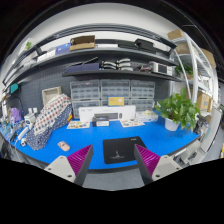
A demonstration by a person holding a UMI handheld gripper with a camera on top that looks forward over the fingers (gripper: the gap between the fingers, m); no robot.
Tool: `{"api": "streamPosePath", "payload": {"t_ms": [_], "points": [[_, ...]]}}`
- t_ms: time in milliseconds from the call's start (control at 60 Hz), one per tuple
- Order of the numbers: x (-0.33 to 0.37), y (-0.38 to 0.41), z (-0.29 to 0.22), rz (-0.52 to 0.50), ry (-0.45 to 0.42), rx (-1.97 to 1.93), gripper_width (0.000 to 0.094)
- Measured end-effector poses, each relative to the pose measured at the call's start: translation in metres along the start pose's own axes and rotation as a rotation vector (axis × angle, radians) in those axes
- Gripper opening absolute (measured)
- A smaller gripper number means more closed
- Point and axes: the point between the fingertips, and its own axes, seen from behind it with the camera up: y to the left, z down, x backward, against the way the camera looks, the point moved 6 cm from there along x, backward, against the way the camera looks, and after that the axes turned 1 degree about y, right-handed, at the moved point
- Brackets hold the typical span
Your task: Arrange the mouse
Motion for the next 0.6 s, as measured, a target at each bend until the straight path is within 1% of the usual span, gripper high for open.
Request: {"api": "streamPosePath", "payload": {"t_ms": [150,233,433,533,600], "points": [[-0.007,0.022,0.030,-0.026,0.068,0.025,0.0833],[-0.022,0.045,0.055,-0.051,0.109,0.030,0.0834],[-0.056,0.125,0.108,-0.169,0.210,0.059,0.0834],[-0.083,0.169,0.125,-0.225,0.247,0.074,0.0826],[-0.105,0.194,0.131,-0.245,0.271,0.076,0.0829]]}}
